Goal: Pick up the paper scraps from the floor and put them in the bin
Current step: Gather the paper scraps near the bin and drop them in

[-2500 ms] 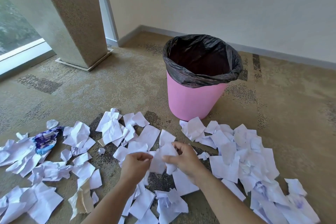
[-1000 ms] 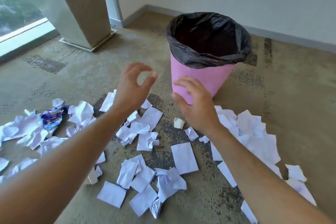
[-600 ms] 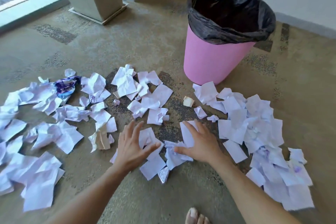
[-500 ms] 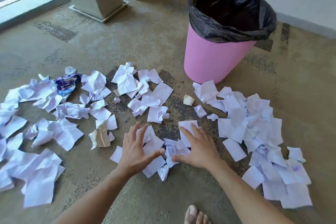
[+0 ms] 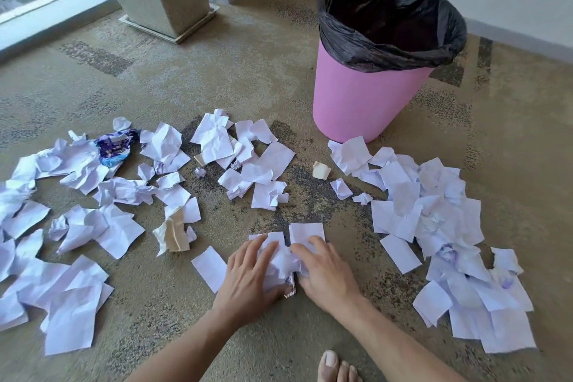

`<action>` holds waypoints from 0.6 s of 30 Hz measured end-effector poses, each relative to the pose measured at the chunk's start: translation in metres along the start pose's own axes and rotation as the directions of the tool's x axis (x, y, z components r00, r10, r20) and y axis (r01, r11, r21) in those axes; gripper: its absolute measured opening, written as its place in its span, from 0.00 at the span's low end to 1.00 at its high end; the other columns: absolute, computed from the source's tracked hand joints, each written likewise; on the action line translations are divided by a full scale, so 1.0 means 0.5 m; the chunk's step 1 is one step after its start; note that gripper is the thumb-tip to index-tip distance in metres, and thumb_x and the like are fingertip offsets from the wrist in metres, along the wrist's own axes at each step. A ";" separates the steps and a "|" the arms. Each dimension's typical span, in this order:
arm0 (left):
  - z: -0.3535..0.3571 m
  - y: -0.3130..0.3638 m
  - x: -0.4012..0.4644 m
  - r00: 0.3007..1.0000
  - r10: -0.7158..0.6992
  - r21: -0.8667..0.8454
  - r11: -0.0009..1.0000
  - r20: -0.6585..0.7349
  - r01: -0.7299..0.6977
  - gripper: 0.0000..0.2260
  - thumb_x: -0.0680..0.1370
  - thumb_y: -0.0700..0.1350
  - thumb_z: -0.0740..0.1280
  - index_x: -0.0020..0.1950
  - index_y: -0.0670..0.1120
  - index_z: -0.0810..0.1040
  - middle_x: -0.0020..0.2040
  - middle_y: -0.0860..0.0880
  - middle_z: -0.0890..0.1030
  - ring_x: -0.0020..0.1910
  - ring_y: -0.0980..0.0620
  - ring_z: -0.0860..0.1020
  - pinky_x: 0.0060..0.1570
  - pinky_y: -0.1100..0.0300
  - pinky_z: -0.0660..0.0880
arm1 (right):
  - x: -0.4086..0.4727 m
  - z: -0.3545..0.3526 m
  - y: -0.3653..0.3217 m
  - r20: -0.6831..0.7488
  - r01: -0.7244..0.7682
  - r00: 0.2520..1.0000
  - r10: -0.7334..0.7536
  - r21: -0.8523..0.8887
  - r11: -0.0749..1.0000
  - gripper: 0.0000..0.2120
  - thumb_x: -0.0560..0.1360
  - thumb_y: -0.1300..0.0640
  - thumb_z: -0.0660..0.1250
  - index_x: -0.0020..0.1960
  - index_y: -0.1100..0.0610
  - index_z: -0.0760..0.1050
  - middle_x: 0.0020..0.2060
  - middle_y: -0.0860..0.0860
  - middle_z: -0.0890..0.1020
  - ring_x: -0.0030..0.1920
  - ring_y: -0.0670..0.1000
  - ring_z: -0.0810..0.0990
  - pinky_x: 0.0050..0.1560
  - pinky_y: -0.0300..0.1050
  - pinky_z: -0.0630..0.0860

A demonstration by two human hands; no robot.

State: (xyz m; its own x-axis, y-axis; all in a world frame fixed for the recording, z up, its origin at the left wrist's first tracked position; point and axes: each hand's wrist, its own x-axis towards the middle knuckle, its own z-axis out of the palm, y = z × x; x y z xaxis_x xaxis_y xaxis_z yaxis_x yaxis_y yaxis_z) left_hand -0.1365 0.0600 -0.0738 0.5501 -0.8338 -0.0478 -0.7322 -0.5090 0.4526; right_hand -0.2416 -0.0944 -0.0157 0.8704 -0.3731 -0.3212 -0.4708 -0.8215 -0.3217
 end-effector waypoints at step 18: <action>-0.039 -0.003 0.090 0.997 0.066 0.092 0.993 0.030 -0.068 0.27 0.74 0.44 0.72 0.70 0.55 0.67 0.54 0.42 0.76 0.40 0.41 0.81 0.26 0.52 0.77 | 0.038 -0.019 0.048 -0.255 -0.121 0.942 0.217 0.346 0.930 0.11 0.71 0.65 0.64 0.52 0.56 0.73 0.31 0.53 0.76 0.27 0.52 0.71 0.27 0.47 0.63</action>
State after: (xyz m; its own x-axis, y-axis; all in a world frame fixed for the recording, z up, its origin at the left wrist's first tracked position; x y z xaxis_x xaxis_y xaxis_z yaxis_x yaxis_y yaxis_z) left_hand -0.1029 0.0274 -0.0590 0.4886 -0.8714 -0.0444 -0.8017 -0.4684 0.3712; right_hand -0.2351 -0.1251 -0.0210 0.7547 -0.6397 -0.1454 -0.5927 -0.5699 -0.5691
